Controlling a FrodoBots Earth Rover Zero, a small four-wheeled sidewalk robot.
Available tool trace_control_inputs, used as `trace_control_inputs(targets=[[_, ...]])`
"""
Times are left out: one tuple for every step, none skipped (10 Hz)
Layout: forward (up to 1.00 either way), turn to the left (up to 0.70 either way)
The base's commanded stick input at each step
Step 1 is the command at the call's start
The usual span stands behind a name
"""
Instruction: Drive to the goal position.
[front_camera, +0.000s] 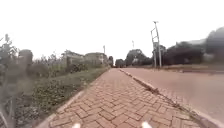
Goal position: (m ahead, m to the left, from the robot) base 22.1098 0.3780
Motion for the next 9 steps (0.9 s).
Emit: trace_control_inputs(targets=[[0.7,0.05],[0.7,0.01],[0.7,0.02],[0.7,0.01],[0.7,0.0],[0.7,0.0],[0.7,0.0],[0.7,0.0],[0.7,0.0]])
